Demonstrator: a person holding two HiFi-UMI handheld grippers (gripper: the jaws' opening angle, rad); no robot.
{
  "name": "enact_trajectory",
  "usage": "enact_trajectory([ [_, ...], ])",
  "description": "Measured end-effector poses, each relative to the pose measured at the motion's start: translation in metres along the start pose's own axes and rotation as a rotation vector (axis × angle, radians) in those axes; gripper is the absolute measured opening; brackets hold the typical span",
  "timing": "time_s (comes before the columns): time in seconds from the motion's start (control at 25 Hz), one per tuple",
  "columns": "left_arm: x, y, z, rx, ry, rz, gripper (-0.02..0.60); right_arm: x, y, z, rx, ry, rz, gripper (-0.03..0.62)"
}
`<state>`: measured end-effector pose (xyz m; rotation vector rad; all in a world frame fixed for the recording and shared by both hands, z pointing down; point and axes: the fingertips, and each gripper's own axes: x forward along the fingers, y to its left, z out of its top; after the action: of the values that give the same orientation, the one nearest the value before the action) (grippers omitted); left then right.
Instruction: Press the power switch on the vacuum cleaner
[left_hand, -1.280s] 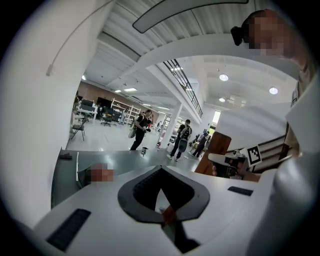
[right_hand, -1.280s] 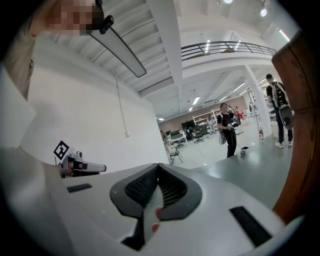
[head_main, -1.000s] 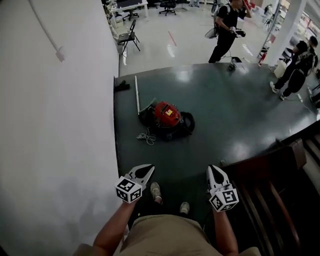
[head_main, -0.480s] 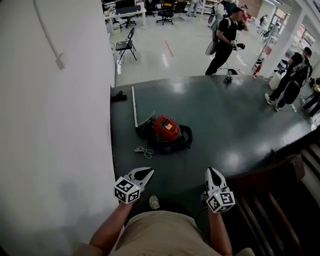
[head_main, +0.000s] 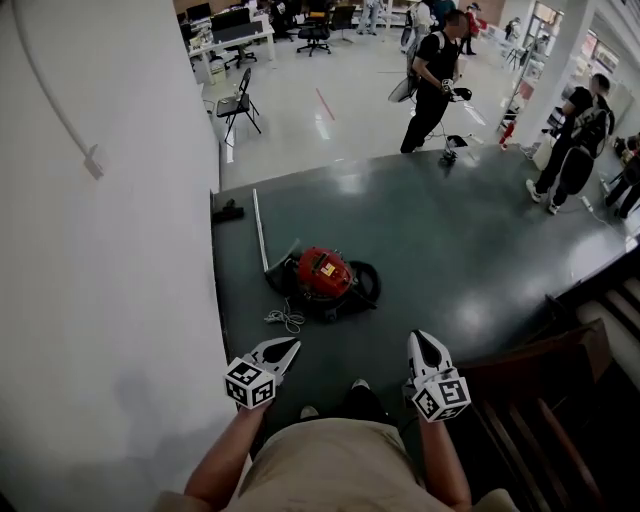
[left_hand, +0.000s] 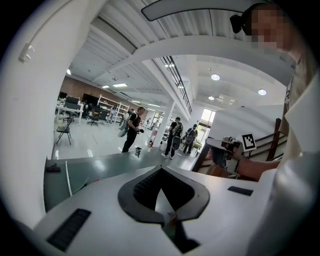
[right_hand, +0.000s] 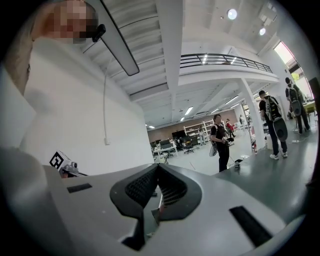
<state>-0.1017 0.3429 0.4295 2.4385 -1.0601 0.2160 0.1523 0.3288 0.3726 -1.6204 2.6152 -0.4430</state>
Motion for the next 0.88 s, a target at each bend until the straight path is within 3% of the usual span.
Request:
enact_trajectory([
  [0.24, 0.063, -0.010, 0.025, -0.025, 0.034, 0.049, 0.003, 0.026, -0.071, 0.018, 0.033, 0.022, 0.035, 0.011],
  [0.44, 0.100, -0.008, 0.034, -0.015, 0.076, 0.113, 0.003, 0.059, -0.117, 0.008, 0.087, 0.029, 0.095, 0.011],
  [0.64, 0.120, -0.002, 0.038, -0.032, 0.102, 0.176, 0.003, 0.081, -0.144, 0.001, 0.113, 0.046, 0.132, 0.011],
  [0.88, 0.137, 0.016, 0.052, -0.021, 0.089, 0.179, 0.003, 0.099, -0.160, -0.008, 0.129, 0.076, 0.110, 0.011],
])
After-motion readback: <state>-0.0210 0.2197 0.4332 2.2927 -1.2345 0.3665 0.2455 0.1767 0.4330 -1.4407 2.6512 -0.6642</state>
